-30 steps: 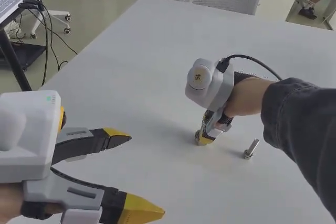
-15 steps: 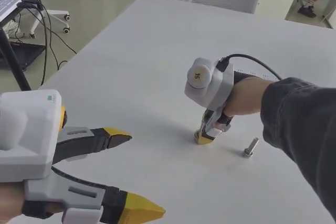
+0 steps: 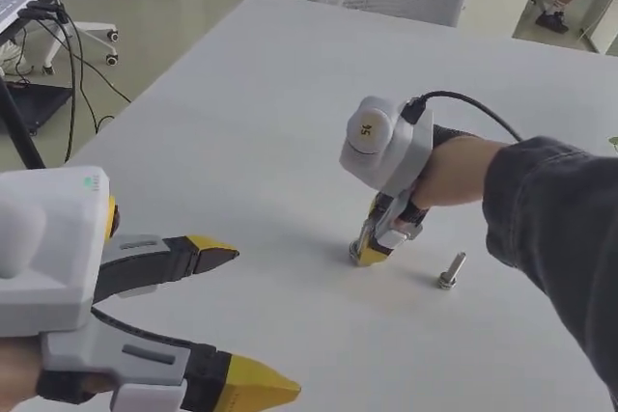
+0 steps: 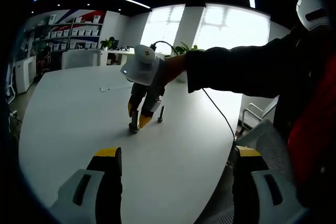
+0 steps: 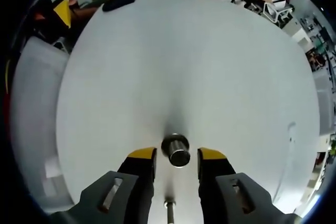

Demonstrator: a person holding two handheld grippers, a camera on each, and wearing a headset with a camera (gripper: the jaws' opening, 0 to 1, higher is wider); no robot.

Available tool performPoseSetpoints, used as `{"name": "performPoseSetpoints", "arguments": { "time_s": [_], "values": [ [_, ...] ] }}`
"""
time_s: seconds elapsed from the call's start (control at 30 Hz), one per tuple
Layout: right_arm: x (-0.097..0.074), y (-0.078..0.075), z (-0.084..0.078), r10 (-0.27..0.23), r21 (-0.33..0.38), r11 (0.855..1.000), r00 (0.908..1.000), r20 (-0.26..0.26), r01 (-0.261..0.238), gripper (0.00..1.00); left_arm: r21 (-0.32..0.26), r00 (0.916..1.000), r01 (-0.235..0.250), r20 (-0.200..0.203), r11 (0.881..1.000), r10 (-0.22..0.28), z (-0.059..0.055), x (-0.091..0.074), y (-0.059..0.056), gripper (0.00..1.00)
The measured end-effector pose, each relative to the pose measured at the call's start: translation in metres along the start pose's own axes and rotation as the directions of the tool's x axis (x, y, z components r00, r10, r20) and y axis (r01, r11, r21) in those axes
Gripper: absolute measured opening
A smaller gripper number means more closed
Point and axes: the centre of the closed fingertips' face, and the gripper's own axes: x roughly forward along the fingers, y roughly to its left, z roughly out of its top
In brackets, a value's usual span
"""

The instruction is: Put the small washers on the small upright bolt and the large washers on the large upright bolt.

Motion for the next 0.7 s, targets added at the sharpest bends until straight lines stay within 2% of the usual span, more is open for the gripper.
{"name": "performPoseSetpoints", "arguments": {
  "time_s": [0.37,0.57,0.7],
  "values": [
    [-0.026,-0.002,-0.001,-0.053,0.022,0.998,0.9975,0.047,0.052,0.35,0.014,0.9998,0.018,-0.004,1.000,-0.018,0.003,0.005,-0.002,0.87],
    [-0.048,-0.007,-0.001,-0.106,0.045,0.994,0.9893,0.100,0.102,0.35,0.021,0.9995,0.032,-0.005,0.999,-0.032,0.006,0.008,-0.005,0.88],
    [-0.066,-0.003,-0.007,-0.144,0.062,0.989,0.9819,0.123,0.137,0.36,0.032,0.9993,0.038,-0.003,0.999,-0.038,0.011,0.010,-0.006,0.88]
  ]
}}
